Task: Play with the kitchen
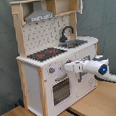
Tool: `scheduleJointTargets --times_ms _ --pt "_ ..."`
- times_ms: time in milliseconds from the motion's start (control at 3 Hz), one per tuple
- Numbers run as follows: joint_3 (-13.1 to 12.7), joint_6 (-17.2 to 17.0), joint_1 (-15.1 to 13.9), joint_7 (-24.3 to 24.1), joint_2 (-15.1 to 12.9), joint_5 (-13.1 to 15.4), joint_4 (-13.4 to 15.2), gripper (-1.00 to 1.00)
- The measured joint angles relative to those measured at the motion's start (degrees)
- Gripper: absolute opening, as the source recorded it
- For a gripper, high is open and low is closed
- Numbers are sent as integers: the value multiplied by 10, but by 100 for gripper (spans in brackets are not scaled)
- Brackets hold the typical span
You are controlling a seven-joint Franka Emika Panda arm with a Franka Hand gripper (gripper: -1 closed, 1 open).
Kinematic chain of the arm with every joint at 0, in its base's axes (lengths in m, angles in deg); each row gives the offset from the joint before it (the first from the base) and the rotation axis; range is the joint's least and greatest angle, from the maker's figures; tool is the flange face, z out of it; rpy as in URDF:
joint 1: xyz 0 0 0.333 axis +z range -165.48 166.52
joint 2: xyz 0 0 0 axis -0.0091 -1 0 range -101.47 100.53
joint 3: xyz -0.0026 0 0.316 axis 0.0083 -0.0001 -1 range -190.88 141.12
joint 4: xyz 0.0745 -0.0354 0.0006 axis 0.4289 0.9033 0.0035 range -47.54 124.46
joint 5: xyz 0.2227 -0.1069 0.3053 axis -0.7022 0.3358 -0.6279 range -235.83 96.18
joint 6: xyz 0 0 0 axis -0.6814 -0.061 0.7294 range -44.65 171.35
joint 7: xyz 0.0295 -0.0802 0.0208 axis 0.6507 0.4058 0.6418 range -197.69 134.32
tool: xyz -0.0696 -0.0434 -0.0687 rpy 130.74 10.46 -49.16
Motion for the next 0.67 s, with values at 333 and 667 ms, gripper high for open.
scheduleJointTargets --times_ms 333,667 --pt "0 1 0 -61 -4 -1 0 -100" --pt "0 1 0 -123 -7 -3 -1 -100"
